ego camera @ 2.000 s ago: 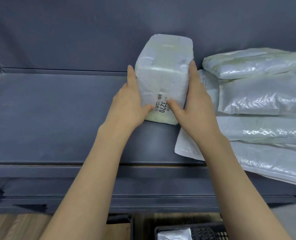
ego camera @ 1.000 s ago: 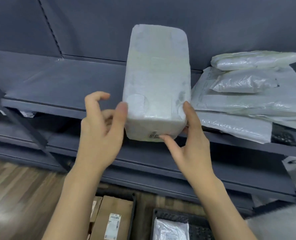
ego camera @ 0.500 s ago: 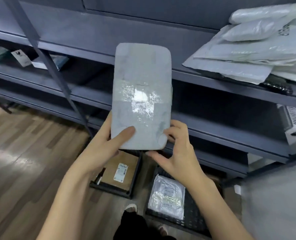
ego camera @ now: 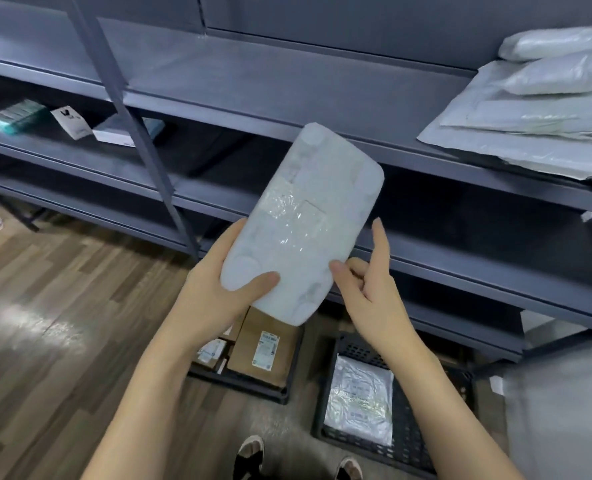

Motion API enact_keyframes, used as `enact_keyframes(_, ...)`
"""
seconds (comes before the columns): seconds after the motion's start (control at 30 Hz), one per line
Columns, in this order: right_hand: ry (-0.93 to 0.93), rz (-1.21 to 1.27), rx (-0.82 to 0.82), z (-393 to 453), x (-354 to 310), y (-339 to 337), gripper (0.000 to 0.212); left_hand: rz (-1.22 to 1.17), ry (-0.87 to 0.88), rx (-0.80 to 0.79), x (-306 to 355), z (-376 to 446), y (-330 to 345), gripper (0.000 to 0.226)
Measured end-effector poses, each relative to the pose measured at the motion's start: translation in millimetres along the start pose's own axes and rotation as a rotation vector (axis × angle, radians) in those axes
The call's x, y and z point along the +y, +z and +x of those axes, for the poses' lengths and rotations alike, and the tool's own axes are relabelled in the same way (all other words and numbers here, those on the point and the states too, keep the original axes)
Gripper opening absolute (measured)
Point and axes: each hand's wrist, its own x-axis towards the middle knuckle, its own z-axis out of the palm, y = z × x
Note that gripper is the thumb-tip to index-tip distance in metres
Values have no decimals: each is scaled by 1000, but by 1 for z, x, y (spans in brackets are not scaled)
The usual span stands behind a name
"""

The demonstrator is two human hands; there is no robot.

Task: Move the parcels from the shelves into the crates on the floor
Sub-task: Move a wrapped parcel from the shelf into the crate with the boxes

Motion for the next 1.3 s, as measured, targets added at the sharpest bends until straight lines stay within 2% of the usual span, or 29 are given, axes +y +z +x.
enact_keyframes(0.07, 27, 49, 2, 6, -1, 10, 71, 9, -7, 43, -2, 1, -8, 62)
enact_keyframes(0.17, 28, 114, -14, 13, -6, 20, 49, 14, 3, 83, -7, 2, -19, 65)
enact_keyframes(0.3, 85, 261, 138, 21, -14, 18, 29, 120, 55, 70, -9, 5, -29, 67)
enact_keyframes(0.37, 90, 234, 134, 24, -18, 11, 36, 137, 75, 51, -8, 8, -33, 66)
enact_keyframes(0.5, 102, 147, 115, 23, -20, -4, 67, 173, 114, -6, -1, 19, -36, 65)
enact_keyframes(0.6, 114, 298, 236, 26, -17, -19, 82, 216, 146, -58, 2, 27, -35, 71)
enact_keyframes(0.67, 114, 387, 278, 28, -15, -37, 76, 239, 165, -93, 3, 28, -34, 73)
enact_keyframes(0.8, 102, 217, 145, 25, -17, -55, 61, 289, 192, -163, 2, 30, -29, 76)
enact_keyframes(0.93, 128, -14, 145, 26, -18, -60, 71, 344, 249, -134, 3, 34, -29, 73)
enact_keyframes(1.1, 64, -72, 94, 26, -19, -55, 88, 402, 297, -102, 1, 36, -32, 72)
enact_keyframes(1.23, 17, -137, 123, 25, -21, -52, 65, 429, 312, -81, -2, 37, -34, 71)
enact_keyframes(1.3, -13, -146, 160, 23, -24, -51, 61, 364, 270, -14, -5, 37, -31, 76)
